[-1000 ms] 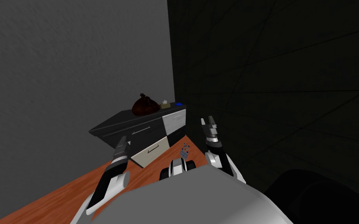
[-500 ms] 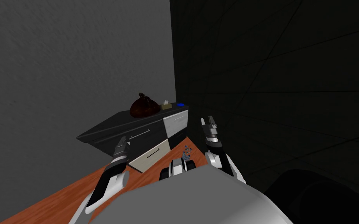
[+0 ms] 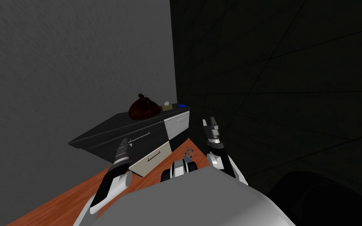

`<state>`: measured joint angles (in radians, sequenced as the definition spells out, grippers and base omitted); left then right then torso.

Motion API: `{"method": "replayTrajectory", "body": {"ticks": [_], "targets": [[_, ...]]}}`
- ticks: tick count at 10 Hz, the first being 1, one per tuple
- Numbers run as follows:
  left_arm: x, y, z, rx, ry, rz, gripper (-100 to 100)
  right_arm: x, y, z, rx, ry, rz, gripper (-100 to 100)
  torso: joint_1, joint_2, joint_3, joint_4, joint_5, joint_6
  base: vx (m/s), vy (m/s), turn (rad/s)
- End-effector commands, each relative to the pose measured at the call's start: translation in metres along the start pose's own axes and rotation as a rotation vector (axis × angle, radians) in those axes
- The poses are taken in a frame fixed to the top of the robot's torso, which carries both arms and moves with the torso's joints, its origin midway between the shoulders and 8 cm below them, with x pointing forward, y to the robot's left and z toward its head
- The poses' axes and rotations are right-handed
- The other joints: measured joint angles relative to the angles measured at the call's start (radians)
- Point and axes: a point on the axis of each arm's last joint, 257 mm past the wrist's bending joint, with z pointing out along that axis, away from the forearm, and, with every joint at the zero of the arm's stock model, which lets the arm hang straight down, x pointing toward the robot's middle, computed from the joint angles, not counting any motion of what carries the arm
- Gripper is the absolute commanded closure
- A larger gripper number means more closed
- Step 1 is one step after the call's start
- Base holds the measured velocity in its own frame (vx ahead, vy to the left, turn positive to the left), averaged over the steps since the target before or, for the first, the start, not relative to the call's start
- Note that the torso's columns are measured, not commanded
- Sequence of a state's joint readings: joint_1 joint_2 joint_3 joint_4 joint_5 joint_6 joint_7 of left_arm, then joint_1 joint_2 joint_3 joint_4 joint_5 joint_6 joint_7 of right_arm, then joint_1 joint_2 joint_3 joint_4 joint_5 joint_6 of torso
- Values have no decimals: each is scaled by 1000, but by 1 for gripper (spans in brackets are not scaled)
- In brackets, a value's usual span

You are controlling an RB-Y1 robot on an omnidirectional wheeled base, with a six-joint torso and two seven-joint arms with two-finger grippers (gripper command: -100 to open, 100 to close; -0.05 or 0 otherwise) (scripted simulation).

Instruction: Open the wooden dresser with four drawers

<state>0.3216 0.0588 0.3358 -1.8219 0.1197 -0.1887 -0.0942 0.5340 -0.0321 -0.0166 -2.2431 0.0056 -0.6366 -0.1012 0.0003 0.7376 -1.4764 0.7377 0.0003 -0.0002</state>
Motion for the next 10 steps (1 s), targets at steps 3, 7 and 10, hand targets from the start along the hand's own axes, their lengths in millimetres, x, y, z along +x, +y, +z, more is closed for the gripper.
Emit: {"method": "replayTrajectory", "body": {"ticks": [3, 7, 10], "targets": [[0, -5, -4, 1, 4, 0, 100, 0, 0, 0, 0, 0, 0, 0, -9, 10, 7, 4, -4, 1, -159, -87, 14], [0, -2, -11, -11, 7, -2, 100, 0, 0, 0, 0, 0, 0, 0, -5, 3, 1, 3, -4, 0, -137, -73, 9], [-1, 1, -15, -19, 8, -2, 100, 0, 0, 0, 0, 0, 0, 0, -4, 4, 2, 5, -5, 1, -157, -75, 4]]}}
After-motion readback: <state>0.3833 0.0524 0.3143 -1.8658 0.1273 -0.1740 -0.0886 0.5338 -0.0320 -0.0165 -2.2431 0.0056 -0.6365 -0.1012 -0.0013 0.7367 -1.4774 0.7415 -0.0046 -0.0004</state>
